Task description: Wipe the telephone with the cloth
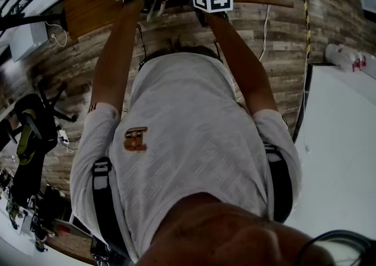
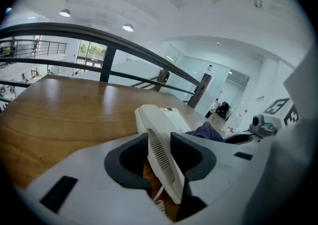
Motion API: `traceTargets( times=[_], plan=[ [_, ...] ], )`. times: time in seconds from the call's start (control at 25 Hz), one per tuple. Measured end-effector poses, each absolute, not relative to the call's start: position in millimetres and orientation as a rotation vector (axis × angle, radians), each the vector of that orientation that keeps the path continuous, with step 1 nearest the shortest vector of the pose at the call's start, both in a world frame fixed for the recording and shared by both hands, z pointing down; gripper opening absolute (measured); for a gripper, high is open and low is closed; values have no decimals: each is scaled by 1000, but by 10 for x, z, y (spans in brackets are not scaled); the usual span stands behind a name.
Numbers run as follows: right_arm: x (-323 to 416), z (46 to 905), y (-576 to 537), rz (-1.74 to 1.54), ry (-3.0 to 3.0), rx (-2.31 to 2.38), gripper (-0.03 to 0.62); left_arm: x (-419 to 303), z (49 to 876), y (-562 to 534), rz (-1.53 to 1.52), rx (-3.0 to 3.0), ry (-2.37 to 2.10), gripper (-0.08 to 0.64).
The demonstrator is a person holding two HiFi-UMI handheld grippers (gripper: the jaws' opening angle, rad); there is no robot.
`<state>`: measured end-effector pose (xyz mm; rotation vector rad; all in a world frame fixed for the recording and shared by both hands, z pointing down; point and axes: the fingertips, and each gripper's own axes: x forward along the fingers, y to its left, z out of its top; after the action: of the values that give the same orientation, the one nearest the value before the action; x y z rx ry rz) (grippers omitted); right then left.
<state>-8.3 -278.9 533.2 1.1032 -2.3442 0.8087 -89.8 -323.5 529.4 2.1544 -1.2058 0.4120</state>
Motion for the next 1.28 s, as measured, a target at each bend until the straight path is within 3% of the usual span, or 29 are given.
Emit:
traceTargets(
  times=[0.64, 0.96, 1.28],
  plan=[
    [967, 5511, -2983, 770, -2162, 1299, 72, -968, 5307, -3240, 430, 2163, -1216, 146],
    [852, 5080, -3048, 728, -2304, 1283, 72, -992, 5275, -3240, 489, 2183, -1228, 144],
    [532, 4192, -3084, 550, -2595, 1225, 72, -939, 4627, -3210, 326, 2302, -1289, 141]
  ],
)
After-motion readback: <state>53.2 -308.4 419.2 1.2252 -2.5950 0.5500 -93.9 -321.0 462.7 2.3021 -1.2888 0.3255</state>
